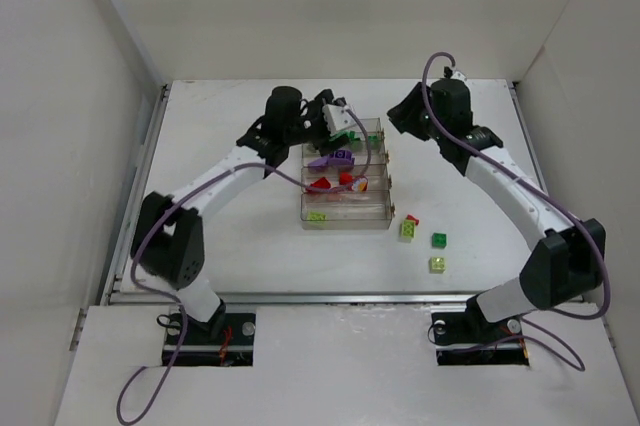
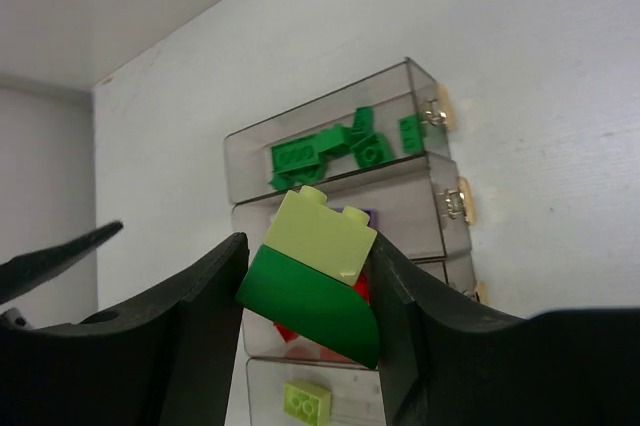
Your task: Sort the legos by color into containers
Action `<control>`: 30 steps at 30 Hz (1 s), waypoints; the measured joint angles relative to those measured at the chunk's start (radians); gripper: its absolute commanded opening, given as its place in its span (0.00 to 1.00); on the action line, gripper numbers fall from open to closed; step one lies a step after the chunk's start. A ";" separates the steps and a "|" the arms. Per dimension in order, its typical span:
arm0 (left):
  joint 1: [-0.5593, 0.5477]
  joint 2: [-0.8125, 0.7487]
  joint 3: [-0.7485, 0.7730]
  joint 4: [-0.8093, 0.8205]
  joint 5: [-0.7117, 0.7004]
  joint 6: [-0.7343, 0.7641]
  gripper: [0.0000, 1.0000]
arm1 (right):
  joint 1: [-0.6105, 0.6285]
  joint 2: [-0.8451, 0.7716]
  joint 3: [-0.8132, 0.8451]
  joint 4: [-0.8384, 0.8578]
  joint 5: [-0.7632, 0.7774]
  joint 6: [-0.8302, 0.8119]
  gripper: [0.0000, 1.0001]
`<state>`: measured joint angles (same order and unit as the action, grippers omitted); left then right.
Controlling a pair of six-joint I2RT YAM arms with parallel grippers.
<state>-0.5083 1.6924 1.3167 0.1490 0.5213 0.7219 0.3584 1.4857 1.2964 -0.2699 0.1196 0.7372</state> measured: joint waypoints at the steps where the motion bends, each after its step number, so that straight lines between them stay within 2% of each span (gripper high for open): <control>1: -0.020 -0.055 -0.028 0.011 0.024 -0.003 0.63 | -0.004 -0.018 -0.003 0.010 -0.040 -0.016 0.00; 4: -0.067 -0.184 -0.084 0.044 0.101 -0.042 0.59 | -0.005 -0.050 -0.016 0.063 -0.163 -0.142 0.01; 5: -0.068 -0.214 -0.097 0.051 0.123 -0.056 0.57 | -0.003 -0.063 -0.033 0.080 -0.211 -0.198 0.05; 10: -0.015 -0.304 -0.171 0.025 0.238 -0.089 0.49 | 0.002 -0.197 -0.258 0.100 -0.423 -0.547 0.09; 14: 0.008 -0.329 -0.194 -0.061 0.334 -0.075 0.47 | 0.003 -0.366 -0.411 0.065 -0.577 -0.813 0.09; 18: -0.023 -0.377 -0.219 -0.140 0.402 -0.009 0.59 | 0.003 -0.531 -0.435 0.066 -0.721 -0.992 0.09; 21: -0.068 -0.428 -0.264 -0.163 0.421 0.049 0.64 | 0.003 -0.588 -0.435 0.091 -0.815 -1.075 0.09; 27: -0.153 -0.463 -0.287 -0.172 0.382 0.227 0.76 | 0.003 -0.549 -0.434 0.066 -0.963 -1.143 0.09; 30: -0.187 -0.492 -0.327 -0.153 0.352 0.390 0.76 | 0.003 -0.498 -0.404 0.001 -1.012 -1.175 0.09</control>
<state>-0.6952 1.2007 0.9897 -0.0040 0.8730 1.1122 0.3614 0.9874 0.8925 -0.2691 -0.8921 -0.4374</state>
